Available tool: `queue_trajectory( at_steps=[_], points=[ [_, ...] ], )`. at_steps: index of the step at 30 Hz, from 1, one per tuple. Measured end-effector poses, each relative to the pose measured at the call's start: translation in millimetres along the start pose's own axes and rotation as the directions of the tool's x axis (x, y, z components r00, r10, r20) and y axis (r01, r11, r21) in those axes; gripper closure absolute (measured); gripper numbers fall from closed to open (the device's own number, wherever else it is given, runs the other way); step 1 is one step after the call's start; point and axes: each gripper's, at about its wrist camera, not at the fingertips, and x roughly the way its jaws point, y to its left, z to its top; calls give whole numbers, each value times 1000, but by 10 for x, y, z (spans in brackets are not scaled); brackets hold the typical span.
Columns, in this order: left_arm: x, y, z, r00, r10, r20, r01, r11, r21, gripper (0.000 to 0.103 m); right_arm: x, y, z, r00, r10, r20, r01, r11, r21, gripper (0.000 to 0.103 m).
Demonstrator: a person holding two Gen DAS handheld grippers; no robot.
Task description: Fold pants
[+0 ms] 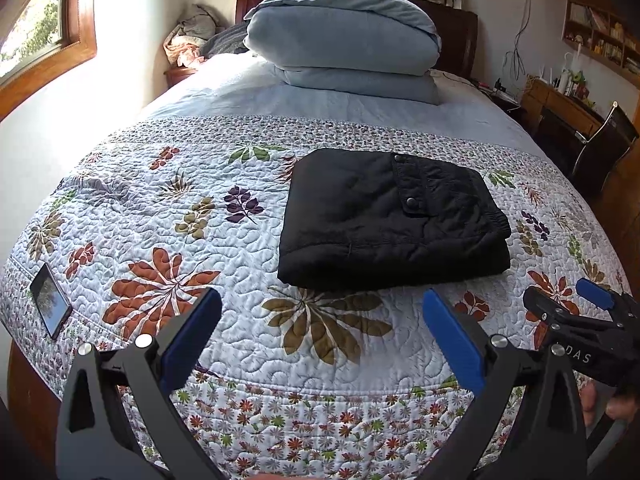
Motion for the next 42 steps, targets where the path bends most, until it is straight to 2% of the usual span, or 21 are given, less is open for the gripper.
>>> queue_trajectory(
  at_steps=[22, 42],
  points=[
    [141, 87, -30, 998, 52, -25, -52, 999, 11, 3, -31, -23, 22, 1000, -7, 6, 7, 1000, -10, 4],
    [176, 79, -34, 998, 48, -37, -47, 999, 18, 3, -9, 3, 34, 1000, -4, 3, 4, 1000, -18, 4]
  ],
)
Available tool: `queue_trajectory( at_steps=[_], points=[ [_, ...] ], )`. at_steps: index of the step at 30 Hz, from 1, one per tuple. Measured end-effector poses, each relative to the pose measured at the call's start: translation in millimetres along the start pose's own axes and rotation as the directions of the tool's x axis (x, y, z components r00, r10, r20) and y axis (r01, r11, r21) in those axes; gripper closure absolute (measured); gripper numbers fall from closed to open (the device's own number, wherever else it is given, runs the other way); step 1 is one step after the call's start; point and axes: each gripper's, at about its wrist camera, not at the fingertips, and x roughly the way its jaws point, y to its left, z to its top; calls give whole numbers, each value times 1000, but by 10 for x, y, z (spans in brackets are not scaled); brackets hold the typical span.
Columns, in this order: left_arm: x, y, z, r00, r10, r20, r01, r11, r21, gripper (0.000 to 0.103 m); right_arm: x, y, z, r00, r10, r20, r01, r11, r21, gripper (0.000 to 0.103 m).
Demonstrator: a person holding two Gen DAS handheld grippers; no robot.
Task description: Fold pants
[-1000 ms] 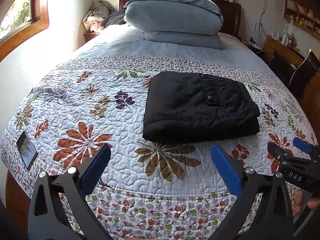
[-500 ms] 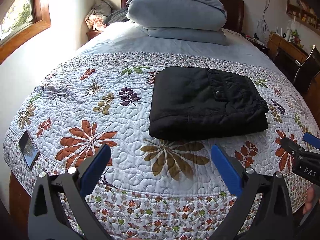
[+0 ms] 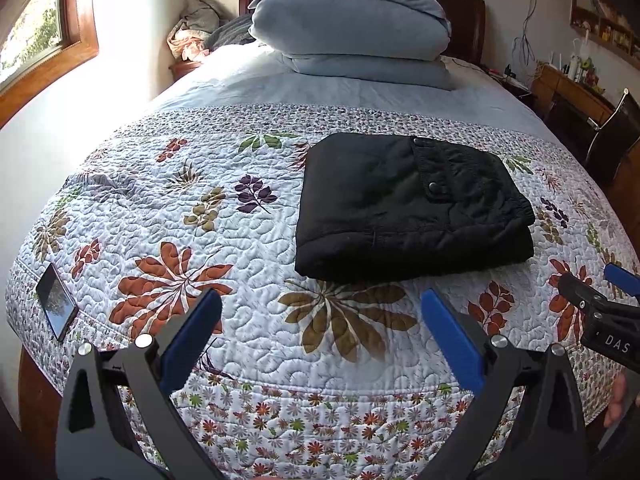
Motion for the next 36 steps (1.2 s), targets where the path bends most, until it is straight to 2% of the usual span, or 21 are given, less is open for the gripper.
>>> queue_trajectory(
  at_steps=[25, 36],
  points=[
    [10, -31, 35, 1000, -12, 3, 12, 1000, 17, 3, 24, 3, -16, 1000, 1, -5, -1, 1000, -1, 4],
    [-21, -56, 38, 999, -19, 34, 18, 999, 37, 3, 56, 8, -48, 1000, -1, -13, 1, 1000, 2, 4]
  ],
)
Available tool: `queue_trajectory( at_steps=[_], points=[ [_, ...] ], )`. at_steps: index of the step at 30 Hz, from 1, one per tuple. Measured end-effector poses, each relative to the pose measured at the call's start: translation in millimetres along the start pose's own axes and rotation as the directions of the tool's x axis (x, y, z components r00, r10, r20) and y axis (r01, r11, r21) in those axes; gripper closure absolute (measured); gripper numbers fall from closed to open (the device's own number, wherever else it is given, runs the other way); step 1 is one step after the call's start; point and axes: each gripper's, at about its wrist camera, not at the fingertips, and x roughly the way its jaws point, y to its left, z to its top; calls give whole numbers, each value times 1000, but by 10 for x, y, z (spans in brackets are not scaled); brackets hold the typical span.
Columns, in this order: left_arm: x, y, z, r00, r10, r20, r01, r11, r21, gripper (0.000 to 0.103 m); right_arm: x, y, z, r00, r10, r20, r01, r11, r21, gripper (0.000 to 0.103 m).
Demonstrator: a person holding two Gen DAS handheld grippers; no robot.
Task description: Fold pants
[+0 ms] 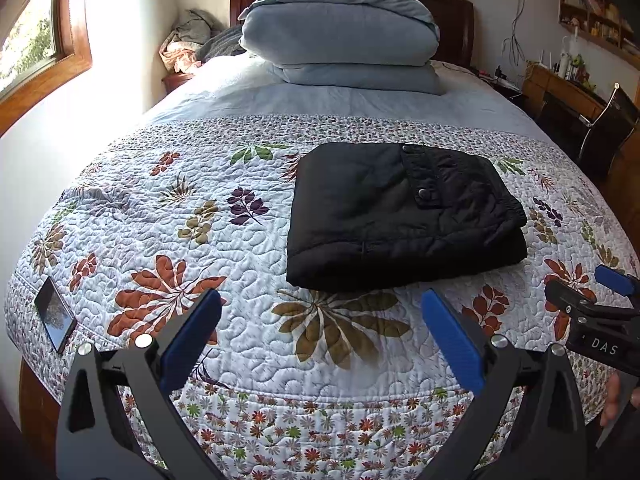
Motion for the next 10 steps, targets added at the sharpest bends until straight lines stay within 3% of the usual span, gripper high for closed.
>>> queue_trajectory(
  at_steps=[10],
  points=[
    [29, 37, 19, 1000, 7, -23, -8, 1000, -10, 3, 5, -15, 2, 1000, 1, 1, -1, 1000, 5, 4]
  ],
)
